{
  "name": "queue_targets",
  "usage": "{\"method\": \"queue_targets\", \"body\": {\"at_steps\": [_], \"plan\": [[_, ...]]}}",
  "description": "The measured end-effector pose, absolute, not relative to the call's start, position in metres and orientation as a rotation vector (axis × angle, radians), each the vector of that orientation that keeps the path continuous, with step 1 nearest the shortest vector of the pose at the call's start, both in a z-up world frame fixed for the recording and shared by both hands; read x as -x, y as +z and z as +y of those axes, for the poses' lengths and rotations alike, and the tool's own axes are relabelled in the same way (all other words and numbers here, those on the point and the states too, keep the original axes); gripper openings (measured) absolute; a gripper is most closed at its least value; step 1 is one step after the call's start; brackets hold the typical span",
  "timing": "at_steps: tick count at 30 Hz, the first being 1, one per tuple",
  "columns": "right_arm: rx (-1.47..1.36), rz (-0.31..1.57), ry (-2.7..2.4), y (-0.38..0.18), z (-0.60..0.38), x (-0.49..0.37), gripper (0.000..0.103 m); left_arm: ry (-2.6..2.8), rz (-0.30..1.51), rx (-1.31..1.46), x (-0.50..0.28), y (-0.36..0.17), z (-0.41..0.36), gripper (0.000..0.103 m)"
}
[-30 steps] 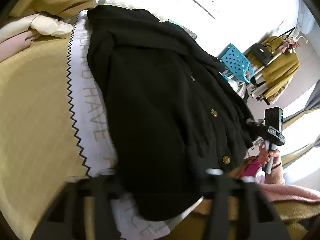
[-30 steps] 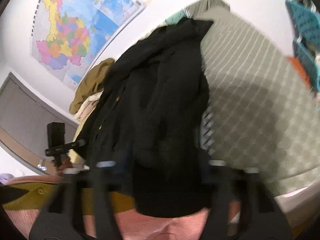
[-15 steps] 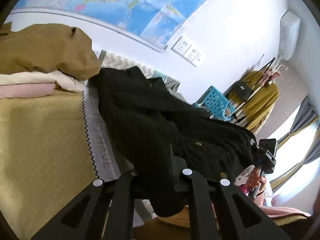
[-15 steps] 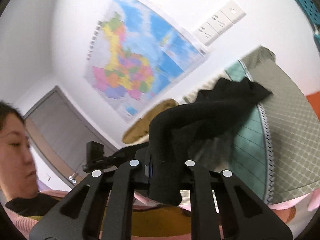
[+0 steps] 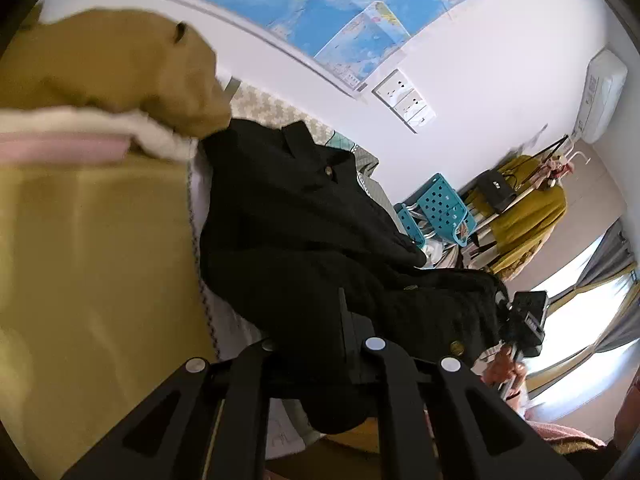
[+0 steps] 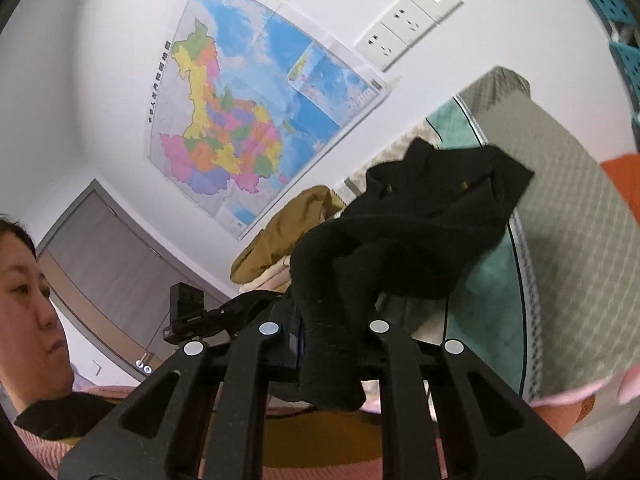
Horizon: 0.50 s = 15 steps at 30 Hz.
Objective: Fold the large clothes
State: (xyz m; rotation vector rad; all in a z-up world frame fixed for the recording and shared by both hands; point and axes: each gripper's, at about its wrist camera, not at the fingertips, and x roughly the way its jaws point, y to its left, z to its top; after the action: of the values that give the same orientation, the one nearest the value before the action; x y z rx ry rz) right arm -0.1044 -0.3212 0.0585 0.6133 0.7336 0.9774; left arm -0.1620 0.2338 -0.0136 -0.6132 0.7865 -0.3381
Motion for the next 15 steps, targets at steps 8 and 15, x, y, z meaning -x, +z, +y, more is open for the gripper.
{"method": "queue_targets", "body": {"at_steps": [8,15], "plan": [[-0.646,0.730,0.967,0.082,-0.310,0.043,0.013,-0.333,0.811,0.526,0.107,0.029,0.242,0.009],[-0.725,0.805,0.902,0.075,-0.299,-0.033,0.014,-0.284,0.879,0.446,0.032,0.049,0.247,0.010]]}}
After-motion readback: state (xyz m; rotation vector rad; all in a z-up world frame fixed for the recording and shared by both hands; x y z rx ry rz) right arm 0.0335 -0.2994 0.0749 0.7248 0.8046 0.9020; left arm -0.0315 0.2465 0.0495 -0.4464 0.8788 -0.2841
